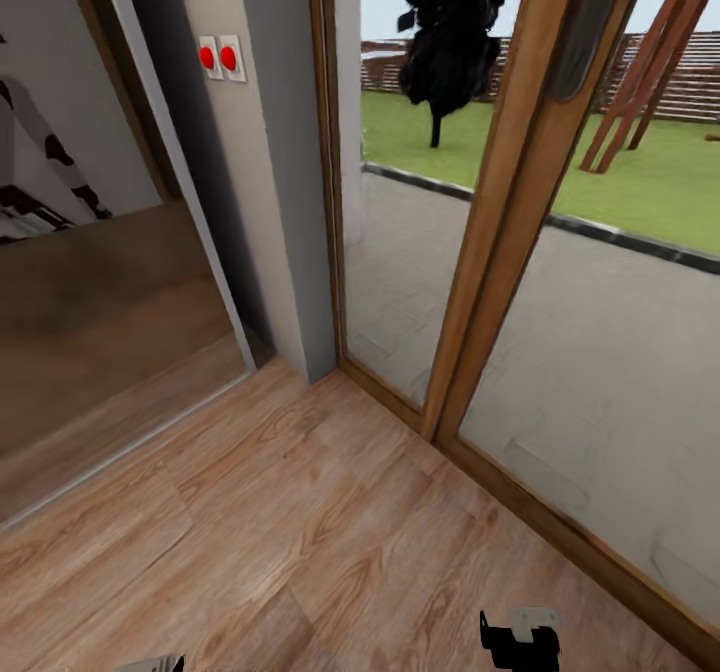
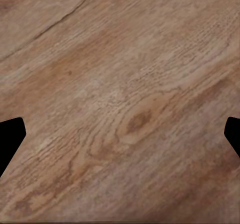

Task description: Pick up the two gym shoes and the two sandals from the corridor floor and place them onto the hallstand (shoe rack) in the corridor, making sure they are on the rack and not on the floor. Arrange them so the two gym shoes are next to each other and the two sandals are next to each other.

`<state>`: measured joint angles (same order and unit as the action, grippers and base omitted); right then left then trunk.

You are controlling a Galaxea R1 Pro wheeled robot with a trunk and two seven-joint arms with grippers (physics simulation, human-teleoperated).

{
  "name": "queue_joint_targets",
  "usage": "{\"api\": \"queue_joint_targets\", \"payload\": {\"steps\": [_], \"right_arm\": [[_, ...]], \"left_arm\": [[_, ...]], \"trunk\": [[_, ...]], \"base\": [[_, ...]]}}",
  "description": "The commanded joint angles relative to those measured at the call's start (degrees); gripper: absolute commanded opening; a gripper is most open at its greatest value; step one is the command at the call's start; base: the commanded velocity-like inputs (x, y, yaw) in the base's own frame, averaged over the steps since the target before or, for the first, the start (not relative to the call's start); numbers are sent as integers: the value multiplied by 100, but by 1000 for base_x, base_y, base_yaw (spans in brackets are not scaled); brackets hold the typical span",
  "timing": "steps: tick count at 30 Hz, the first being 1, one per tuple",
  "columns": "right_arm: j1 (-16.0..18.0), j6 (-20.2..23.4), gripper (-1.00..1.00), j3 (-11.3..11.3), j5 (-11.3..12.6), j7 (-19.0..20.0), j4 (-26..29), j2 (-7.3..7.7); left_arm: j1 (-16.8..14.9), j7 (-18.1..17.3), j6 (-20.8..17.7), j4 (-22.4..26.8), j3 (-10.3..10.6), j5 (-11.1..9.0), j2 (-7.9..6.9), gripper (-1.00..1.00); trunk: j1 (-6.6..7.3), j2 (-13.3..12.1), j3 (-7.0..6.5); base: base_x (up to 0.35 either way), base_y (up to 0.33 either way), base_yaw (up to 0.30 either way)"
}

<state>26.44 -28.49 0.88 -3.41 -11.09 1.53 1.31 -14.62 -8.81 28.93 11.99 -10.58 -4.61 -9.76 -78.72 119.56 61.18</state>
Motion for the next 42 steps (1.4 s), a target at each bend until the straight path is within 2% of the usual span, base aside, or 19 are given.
{"api": "queue_joint_targets", "payload": {"steps": [1, 7, 21, 42], "right_arm": [[2, -7, 100, 9, -37, -40, -3, 0], [2, -7, 100, 9, -37, -41, -3, 0], [2, -7, 100, 10, -37, -39, -3, 0], [2, -7, 100, 10, -37, -42, -3, 0]], "left_arm": [[-5, -59, 7, -9, -23, -49, 1, 100], [-6, -59, 7, -12, -23, -49, 1, 100], [-6, -59, 6, -13, -23, -49, 1, 100], [-5, -59, 1, -13, -23, -49, 1, 100]], "trunk": [[1, 1, 1], [1, 1, -17], [1, 1, -62], [1, 1, -129]], "base": [[0, 0, 235], [0, 0, 249], [0, -175, 262], [0, -8, 263]]}}
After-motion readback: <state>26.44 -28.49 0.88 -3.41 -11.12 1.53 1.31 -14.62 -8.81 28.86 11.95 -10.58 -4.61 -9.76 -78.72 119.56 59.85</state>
